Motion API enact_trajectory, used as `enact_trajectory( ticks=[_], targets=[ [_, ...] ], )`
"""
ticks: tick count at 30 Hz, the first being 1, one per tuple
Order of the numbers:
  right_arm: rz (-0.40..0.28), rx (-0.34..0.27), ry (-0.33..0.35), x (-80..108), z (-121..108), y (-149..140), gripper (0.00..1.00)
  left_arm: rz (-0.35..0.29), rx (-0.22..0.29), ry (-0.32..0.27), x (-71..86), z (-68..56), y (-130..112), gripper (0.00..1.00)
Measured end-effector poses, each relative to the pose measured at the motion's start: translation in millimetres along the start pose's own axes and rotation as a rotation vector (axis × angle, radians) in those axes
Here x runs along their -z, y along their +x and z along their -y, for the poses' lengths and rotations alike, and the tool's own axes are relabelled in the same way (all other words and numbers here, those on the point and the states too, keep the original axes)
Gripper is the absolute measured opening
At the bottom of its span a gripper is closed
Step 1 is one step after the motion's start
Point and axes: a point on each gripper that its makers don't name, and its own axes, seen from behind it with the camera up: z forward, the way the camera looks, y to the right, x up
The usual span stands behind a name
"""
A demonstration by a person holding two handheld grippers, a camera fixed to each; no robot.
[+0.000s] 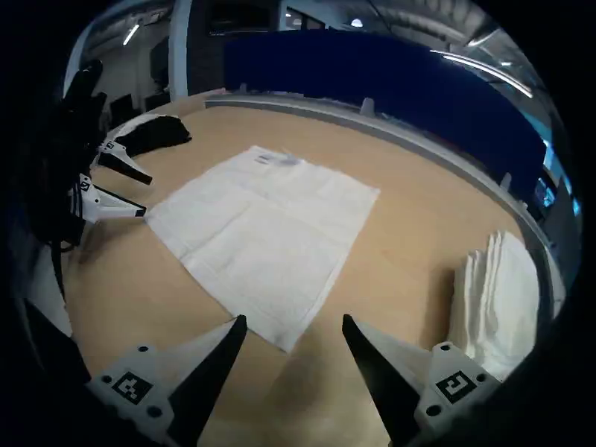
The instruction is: Fold towel
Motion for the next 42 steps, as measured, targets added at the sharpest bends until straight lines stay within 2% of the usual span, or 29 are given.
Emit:
enact_trajectory(
  ticks=[8, 12, 20, 32, 38, 42],
  targets=[
    [0.023, -0.003, 0.012, -10.2, 1.6, -14.0, 0.99, 0.039, 0.030, -0.039, -7.4, -11.7, -15.1, 0.93],
    [0.039, -0.001, 0.024, -12.4, 3.8, -21.9, 0.96, 0.051, 0.029, -0.049, -8.0, -14.3, -18.8, 0.93],
    [0.041, -0.021, 0.040, -11.3, 6.6, -29.2, 0.83, 0.054, 0.036, -0.056, -7.0, -17.8, -20.6, 0.89],
    [0.041, -0.017, 0.051, -9.2, 8.8, -29.9, 0.65, 0.062, 0.029, -0.064, -6.9, -20.8, -20.4, 0.76],
    [0.041, -0.019, 0.052, -10.1, 7.9, -30.2, 0.48, 0.075, 0.029, -0.064, -6.5, -21.5, -20.3, 0.67],
    [0.042, -0.023, 0.050, -10.6, 6.9, -30.6, 0.32, 0.088, 0.026, -0.064, -5.8, -21.0, -20.3, 0.53]
  ],
)
